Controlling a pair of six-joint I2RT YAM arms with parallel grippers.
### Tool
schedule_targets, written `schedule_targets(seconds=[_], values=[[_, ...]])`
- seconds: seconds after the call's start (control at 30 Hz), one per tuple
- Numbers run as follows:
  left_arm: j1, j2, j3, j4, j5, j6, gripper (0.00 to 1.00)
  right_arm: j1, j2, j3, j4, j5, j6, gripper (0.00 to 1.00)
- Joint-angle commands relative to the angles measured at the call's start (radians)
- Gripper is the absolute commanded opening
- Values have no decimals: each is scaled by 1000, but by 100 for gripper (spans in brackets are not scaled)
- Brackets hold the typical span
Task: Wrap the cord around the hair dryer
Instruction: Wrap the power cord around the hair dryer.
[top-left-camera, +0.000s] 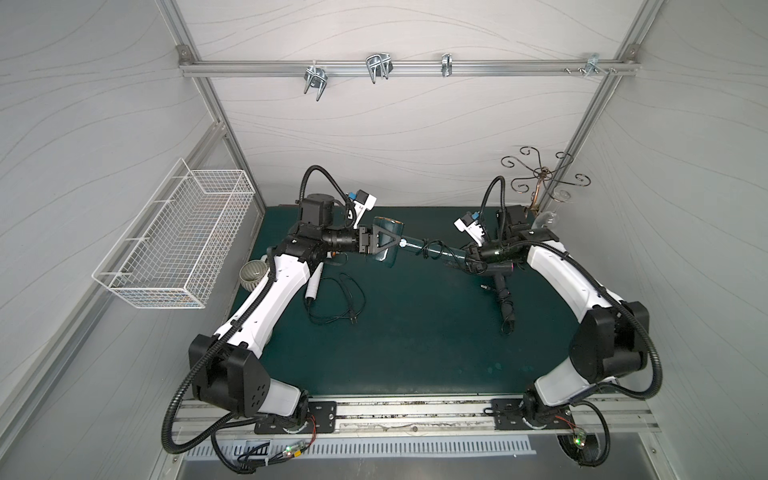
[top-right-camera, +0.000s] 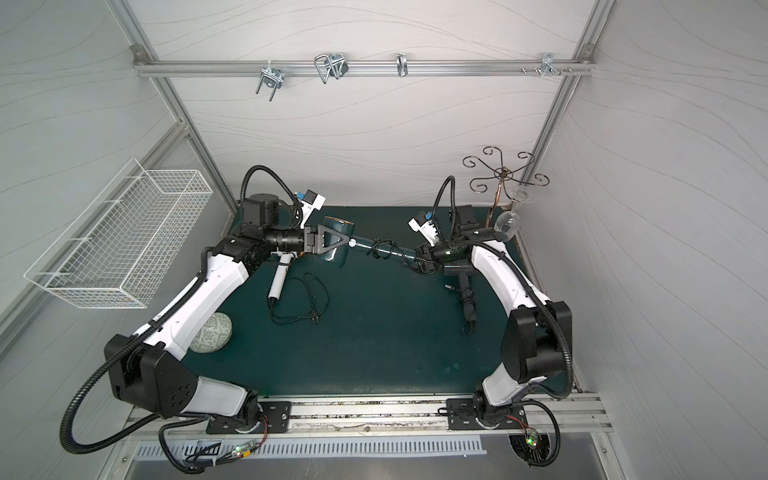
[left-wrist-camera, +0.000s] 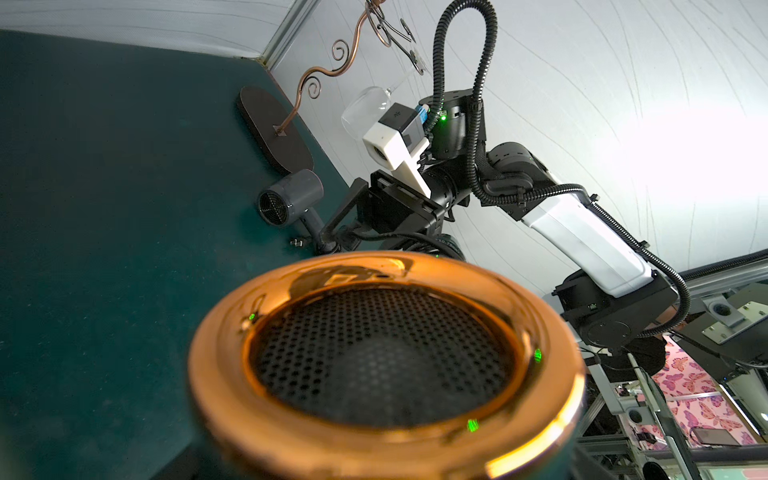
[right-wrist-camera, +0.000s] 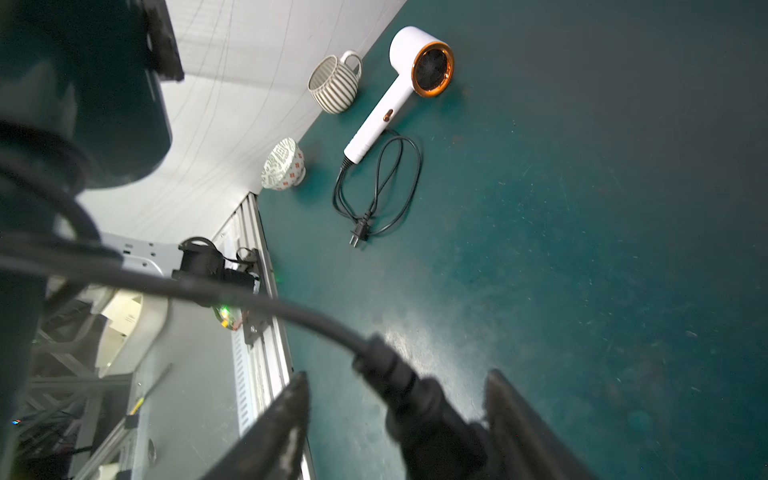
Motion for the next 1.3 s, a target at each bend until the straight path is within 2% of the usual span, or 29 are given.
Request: schedule_targets(seconds=[0.0,0.23,0.3,0.57,0.77,0.87,0.97,1.03,1.27], values=[[26,-41,40,141,15,-14,0,-11,-56,-29,-42,36,-25,76],[38,-49,40,140,7,-16,0,-62,-175,-125,-8,136,1,95],[41,-50,39,140,3,-16,0,-71,-214,-162,8,197,10,99],[46,-58,43,93,-21,22,0,-154,-319,-201,25,504,63,99],[46,-60,43,73,-30,40,0,-163,-338,-158,-24,623,57,99],[45,-59,47,52,-28,57,0,-158,-391,-136,3,546,41,99],[40,-56,45,31,-25,76,0,-129,-392,-28,-40,460,-8,99],[29,-54,49,8,-27,97,0,-93,-379,54,-68,427,-23,99],[-19,-49,62,-82,-31,178,0,45,-253,280,-164,175,-117,99]])
